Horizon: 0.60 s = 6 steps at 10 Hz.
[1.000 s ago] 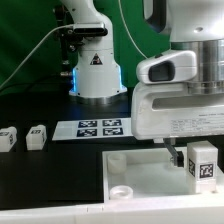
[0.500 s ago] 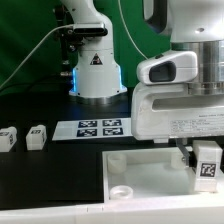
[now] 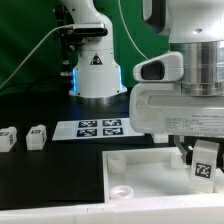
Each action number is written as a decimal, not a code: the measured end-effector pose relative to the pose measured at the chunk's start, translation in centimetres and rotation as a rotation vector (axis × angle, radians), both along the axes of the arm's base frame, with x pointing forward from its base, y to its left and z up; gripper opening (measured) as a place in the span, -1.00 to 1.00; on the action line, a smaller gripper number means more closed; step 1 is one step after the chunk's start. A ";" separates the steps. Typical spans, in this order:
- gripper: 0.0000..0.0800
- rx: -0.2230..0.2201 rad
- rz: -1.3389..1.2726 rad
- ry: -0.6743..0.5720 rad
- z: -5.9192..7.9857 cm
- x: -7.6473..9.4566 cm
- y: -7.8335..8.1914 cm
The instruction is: Assemble one leg
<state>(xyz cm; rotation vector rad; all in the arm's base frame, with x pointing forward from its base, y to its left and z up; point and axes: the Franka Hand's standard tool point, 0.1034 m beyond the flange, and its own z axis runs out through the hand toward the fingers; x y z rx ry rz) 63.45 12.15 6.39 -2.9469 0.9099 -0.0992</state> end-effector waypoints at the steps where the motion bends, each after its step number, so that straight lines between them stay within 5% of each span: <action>1: -0.26 0.012 -0.090 0.003 0.0 0.0 -0.1; 6: -0.26 0.132 -0.696 0.039 -0.2 -0.2 -0.2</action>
Offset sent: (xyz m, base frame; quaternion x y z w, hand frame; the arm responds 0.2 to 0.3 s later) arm 0.0078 -0.0054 -0.0060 0.0410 0.0021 0.3449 0.9377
